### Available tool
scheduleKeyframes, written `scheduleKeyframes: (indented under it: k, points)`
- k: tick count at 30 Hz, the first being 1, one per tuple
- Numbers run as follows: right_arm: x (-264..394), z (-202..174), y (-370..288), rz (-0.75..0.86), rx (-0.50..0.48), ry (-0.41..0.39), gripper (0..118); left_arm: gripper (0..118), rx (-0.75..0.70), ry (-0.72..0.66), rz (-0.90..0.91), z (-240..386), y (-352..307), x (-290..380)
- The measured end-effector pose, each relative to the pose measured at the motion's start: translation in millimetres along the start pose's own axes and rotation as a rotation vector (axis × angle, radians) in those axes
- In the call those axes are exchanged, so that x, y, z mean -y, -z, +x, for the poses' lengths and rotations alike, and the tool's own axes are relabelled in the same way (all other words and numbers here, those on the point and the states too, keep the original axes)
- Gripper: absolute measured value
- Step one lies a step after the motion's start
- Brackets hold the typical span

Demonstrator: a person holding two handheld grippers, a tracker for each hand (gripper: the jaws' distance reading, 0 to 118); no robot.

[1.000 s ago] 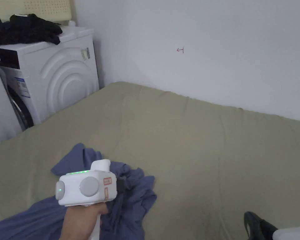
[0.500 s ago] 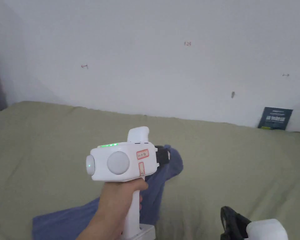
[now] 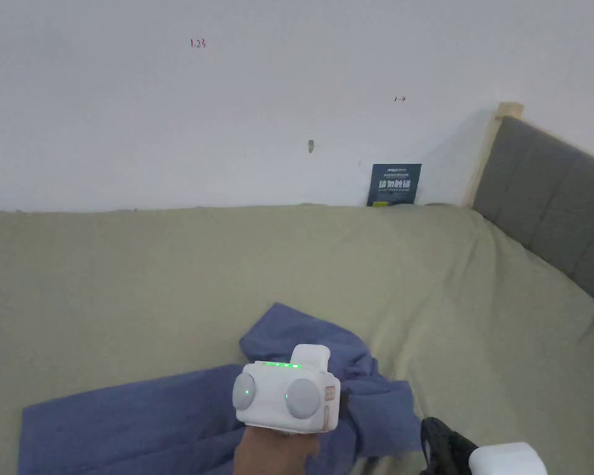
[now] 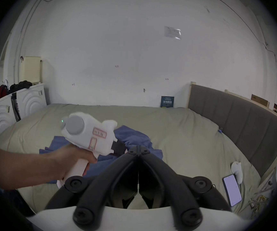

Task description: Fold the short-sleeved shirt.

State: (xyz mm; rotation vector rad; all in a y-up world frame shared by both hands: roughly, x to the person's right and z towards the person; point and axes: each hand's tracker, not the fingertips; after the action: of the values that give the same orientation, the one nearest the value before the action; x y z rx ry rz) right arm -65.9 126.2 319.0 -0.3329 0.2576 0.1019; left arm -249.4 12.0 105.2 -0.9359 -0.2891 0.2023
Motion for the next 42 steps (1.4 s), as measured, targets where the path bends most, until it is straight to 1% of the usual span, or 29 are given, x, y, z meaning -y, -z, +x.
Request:
scheduleKeyframes:
  k: [1,2,3,4,5,6,8,11,14,15,16,17,18,19,21,22,24,27,29,30,31,32,33,34,35,38,40,41,42]
  points:
    - [2.3,2.6,0.0,-0.002,0.002,0.0,0,5,0.01,-0.005,0.009,-1.9,-0.6,3.2]
    - [3.8,3.7,-0.4,-0.005,0.003,-0.003,0,9,0.016,-0.013,0.024,-1.9,-5.3,5.2]
    - [3.7,3.4,-1.5,-0.007,0.003,-0.007,0,26,0.024,-0.014,0.045,-1.5,-12.6,6.6]
    - [4.1,2.7,-3.3,-0.009,0.002,-0.011,0,82,0.039,-0.007,0.07,-1.8,-27.9,8.4]
    - [3.9,1.0,-6.4,-0.007,-0.002,-0.014,0,113,0.057,0.002,0.088,-3.4,-47.1,11.3]
    - [3.7,-1.0,-9.8,-0.005,-0.007,-0.017,0,118,0.076,0.035,0.137,-4.0,-69.9,19.6]
    - [3.0,-8.5,-17.6,0.004,-0.015,-0.021,0,116,0.047,0.097,0.25,-7.1,-122.6,42.5]
    - [4.6,-23.2,-27.4,0.011,-0.036,-0.025,0,116,0.007,0.118,0.368,-30.9,-193.3,94.9]
    - [9.5,-40.8,-35.1,0.011,-0.063,-0.028,0,115,-0.074,0.099,0.346,-60.4,-239.1,145.9]
    - [11.7,-47.5,-37.3,0.01,-0.069,-0.03,0,109,-0.116,0.099,0.337,-71.2,-251.5,163.5]
    - [13.9,-54.3,-38.9,0.007,-0.072,-0.031,0,77,-0.153,0.106,0.331,-82.6,-262.8,179.5]
    - [16.0,-60.2,-40.4,0.001,-0.083,-0.03,0,28,-0.194,0.1,0.313,-93.4,-270.5,188.6]
    - [17.7,-65.3,-41.3,-0.006,-0.096,-0.03,0,0,-0.23,0.081,0.292,-105.1,-275.3,193.2]
    - [20.0,-70.3,-41.1,-0.013,-0.103,-0.032,0,0,-0.257,0.058,0.255,-120.9,-277.4,194.4]
    - [23.4,-79.3,-40.4,-0.027,-0.115,-0.042,0,0,-0.215,-0.056,0.253,-160.7,-280.8,185.4]
    - [24.5,-82.5,-39.0,-0.034,-0.118,-0.046,0,0,-0.239,-0.084,0.256,-179.8,-281.0,176.7]
    - [26.5,-86.5,-36.7,-0.046,-0.128,-0.048,0,0,-0.296,-0.08,0.255,-219.3,-275.1,149.0]
    - [29.7,-90.1,-31.4,-0.061,-0.138,-0.059,0,0,-0.337,-0.052,0.216,-272.8,-251.5,100.4]
    - [32.3,-91.0,-25.7,-0.072,-0.136,-0.071,0,0,-0.333,-0.017,0.182,-301.1,-228.1,76.0]
    - [33.7,-90.3,-22.1,-0.077,-0.134,-0.073,0,11,-0.377,0.009,0.172,-313.4,-215.4,66.0]
    - [35.0,-88.7,-18.9,-0.085,-0.129,-0.073,0,64,-0.433,0.024,0.148,-326.3,-200.9,55.3]
    - [36.4,-87.3,-15.4,-0.093,-0.125,-0.07,0,109,-0.453,0.016,0.108,-338.7,-187.6,47.1]
    - [38.1,-85.8,-11.3,-0.105,-0.121,-0.066,0,118,-0.432,0.008,0.095,-343.8,-177.5,45.2]
    - [39.6,-84.2,-7.6,-0.116,-0.117,-0.064,0,114,-0.424,0.016,0.108,-349.6,-165.4,40.6]
    - [40.9,-82.2,-4.5,-0.125,-0.111,-0.064,0,112,-0.459,0.008,0.055,-355.3,-151.4,36.6]
    - [44.1,-76.3,4.4,-0.143,-0.096,-0.063,0,112,-0.487,0.017,-0.011,-368.5,-125.7,38.6]
    - [45.3,-72.3,8.7,-0.153,-0.083,-0.056,0,109,-0.516,0.031,-0.072,-373.2,-108.6,41.8]
    - [45.4,-70.2,10.6,-0.157,-0.08,-0.051,0,107,-0.478,0.024,-0.055,-372.7,-112.9,47.2]
    - [45.5,-68.6,11.9,-0.159,-0.075,-0.047,0,103,-0.477,0.002,-0.018,-368.4,-119.2,47.2]
